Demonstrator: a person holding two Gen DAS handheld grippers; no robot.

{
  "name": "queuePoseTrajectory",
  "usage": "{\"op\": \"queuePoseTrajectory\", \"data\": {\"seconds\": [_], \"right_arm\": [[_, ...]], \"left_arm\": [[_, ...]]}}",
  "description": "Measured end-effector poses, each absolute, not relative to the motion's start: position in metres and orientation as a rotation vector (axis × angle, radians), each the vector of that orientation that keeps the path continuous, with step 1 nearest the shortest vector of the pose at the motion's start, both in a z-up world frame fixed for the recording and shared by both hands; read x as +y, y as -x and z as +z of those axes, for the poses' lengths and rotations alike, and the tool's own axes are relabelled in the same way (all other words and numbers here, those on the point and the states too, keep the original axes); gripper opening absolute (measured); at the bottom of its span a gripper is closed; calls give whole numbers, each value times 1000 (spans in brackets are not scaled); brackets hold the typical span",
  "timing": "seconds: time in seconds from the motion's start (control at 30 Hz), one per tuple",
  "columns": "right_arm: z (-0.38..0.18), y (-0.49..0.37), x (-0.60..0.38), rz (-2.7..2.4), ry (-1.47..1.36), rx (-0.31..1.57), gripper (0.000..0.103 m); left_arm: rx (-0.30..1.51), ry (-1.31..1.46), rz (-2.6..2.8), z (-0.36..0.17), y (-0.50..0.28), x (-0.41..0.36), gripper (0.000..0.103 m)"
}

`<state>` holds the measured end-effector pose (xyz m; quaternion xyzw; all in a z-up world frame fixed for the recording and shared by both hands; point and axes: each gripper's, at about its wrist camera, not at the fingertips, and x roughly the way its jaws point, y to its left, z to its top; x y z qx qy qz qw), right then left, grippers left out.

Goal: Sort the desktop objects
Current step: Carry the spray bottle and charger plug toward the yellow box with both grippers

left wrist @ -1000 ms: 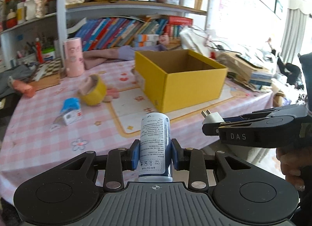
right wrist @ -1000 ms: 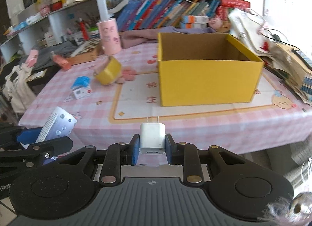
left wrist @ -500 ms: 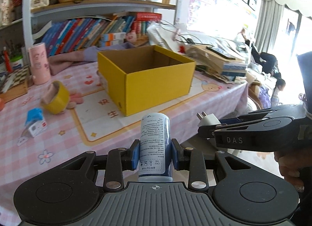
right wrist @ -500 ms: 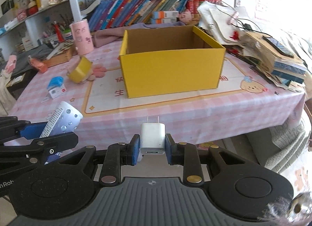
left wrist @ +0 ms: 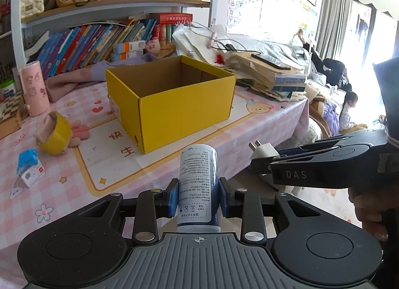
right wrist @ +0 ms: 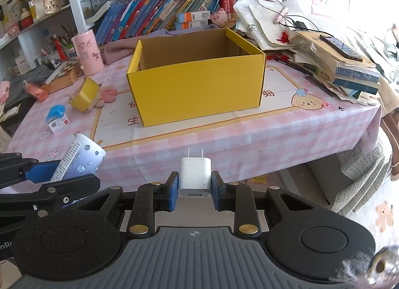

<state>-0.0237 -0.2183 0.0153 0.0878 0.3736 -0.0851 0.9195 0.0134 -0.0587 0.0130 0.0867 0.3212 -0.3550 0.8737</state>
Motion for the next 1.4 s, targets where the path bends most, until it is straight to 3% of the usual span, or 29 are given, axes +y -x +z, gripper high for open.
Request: {"op": "queuePoseTrajectory", "data": {"seconds": [1.4], "right_arm": [[7,-14,-253,-176,-186,807,25]], "left_arm": [[682,-220,-797,6,-45,-98,31]]}}
